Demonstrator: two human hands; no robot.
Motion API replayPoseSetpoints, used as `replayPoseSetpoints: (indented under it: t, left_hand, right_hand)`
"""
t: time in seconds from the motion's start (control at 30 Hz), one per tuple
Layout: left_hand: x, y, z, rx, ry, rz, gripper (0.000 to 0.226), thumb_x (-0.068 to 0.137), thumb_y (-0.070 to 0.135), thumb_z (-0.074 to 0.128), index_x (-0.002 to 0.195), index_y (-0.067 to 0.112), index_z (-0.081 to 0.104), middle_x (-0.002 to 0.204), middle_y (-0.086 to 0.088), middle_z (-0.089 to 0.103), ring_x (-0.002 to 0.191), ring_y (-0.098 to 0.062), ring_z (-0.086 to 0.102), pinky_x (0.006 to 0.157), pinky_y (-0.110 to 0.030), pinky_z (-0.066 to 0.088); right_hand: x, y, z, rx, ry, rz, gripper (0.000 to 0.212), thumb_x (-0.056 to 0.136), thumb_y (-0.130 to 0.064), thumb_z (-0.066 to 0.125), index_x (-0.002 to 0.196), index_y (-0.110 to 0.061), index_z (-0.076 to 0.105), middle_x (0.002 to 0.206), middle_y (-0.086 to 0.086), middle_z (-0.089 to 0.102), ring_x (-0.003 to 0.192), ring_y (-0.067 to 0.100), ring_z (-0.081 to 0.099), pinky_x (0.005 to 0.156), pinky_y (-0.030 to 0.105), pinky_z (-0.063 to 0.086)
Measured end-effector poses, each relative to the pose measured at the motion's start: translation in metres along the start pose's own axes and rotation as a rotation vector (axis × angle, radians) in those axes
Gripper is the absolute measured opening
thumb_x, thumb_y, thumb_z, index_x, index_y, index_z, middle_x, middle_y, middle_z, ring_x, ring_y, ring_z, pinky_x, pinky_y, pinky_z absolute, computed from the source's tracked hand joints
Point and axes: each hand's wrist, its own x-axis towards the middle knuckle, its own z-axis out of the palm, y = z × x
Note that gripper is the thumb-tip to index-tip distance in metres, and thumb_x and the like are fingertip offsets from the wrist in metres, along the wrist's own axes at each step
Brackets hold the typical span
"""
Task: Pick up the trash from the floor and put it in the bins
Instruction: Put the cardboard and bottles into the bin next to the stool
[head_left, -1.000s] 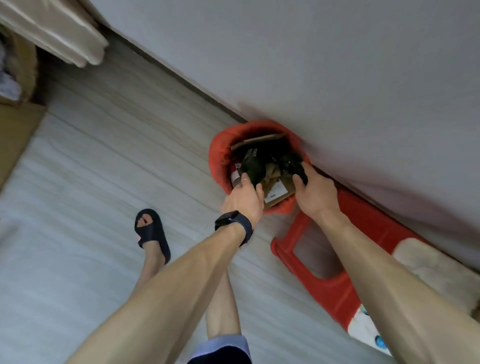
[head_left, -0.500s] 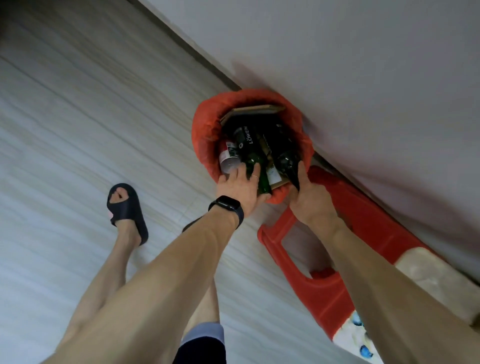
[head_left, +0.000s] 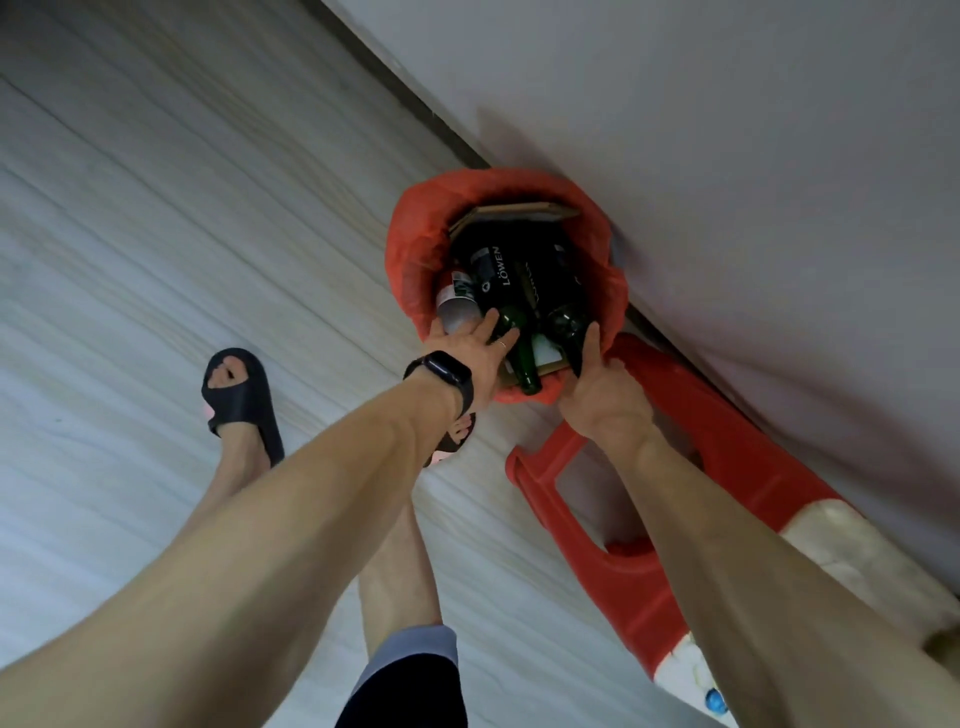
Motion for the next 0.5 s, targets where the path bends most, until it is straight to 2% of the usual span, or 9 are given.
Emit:
replayPoseSetpoints:
  t: [0.07, 0.1, 0.17, 0.23, 0.33, 0.5]
  left_hand:
    - [-0.013, -0.005, -0.015, -0.022, 0.044, 0.002, 0.065, 0.092, 0.034, 0.049, 0.152, 0.029, 0.024, 0.15, -0.01, 0.039, 0.134, -0.033, 0.039, 0.103, -0.048, 0.041]
    - [-0.025, -0.009, -0.023, -0.078, 0.076, -0.018, 0.057, 0.092, 0.03, 0.048, 0.148, 0.026, 0.034, 0.139, -0.011, 0.05, 0.125, -0.034, 0.048, 0.095, -0.043, 0.047]
    - [-0.054, -0.021, -0.033, -0.171, 0.117, -0.075, 0.041, 0.094, 0.026, 0.046, 0.135, 0.019, 0.048, 0.127, -0.012, 0.057, 0.114, -0.035, 0.056, 0.083, -0.038, 0.048]
    - [-0.087, -0.038, -0.035, -0.228, 0.103, -0.11, 0.036, 0.094, 0.03, 0.046, 0.127, 0.016, 0.051, 0.122, -0.013, 0.059, 0.108, -0.036, 0.059, 0.079, -0.037, 0.048]
    - [-0.138, -0.065, -0.037, -0.282, 0.051, -0.16, 0.048, 0.093, 0.036, 0.042, 0.139, 0.022, 0.043, 0.131, -0.015, 0.057, 0.115, -0.036, 0.058, 0.092, -0.042, 0.05]
    - [-0.252, -0.12, -0.068, -0.413, 0.163, -0.231, 0.048, 0.097, 0.029, 0.044, 0.145, 0.022, 0.041, 0.142, -0.01, 0.052, 0.129, -0.03, 0.049, 0.103, -0.037, 0.041]
  right_hand:
    - [-0.013, -0.012, -0.013, -0.055, 0.048, 0.015, 0.08, 0.095, -0.043, 0.047, 0.158, -0.028, 0.0, 0.15, 0.018, 0.03, 0.129, 0.04, 0.037, 0.099, 0.05, 0.039]
    - [-0.025, -0.02, -0.02, -0.06, 0.109, -0.015, 0.078, 0.094, -0.041, 0.049, 0.158, -0.028, 0.008, 0.153, 0.014, 0.028, 0.132, 0.039, 0.034, 0.101, 0.051, 0.038]
    - [-0.052, -0.039, -0.032, -0.029, 0.242, -0.119, 0.067, 0.093, -0.036, 0.051, 0.154, -0.025, 0.026, 0.151, 0.01, 0.033, 0.132, 0.037, 0.035, 0.098, 0.049, 0.041]
    - [-0.085, -0.059, -0.039, 0.006, 0.27, -0.194, 0.056, 0.093, -0.033, 0.051, 0.147, -0.022, 0.041, 0.147, 0.008, 0.04, 0.128, 0.035, 0.039, 0.095, 0.047, 0.043]
    - [-0.134, -0.089, -0.045, 0.042, 0.27, -0.237, 0.046, 0.093, -0.033, 0.051, 0.138, -0.021, 0.052, 0.143, 0.009, 0.045, 0.126, 0.035, 0.041, 0.094, 0.046, 0.045]
    - [-0.227, -0.155, -0.071, 0.194, 0.288, -0.358, 0.043, 0.093, -0.03, 0.049, 0.134, -0.019, 0.056, 0.138, 0.008, 0.052, 0.125, 0.034, 0.043, 0.102, 0.044, 0.043]
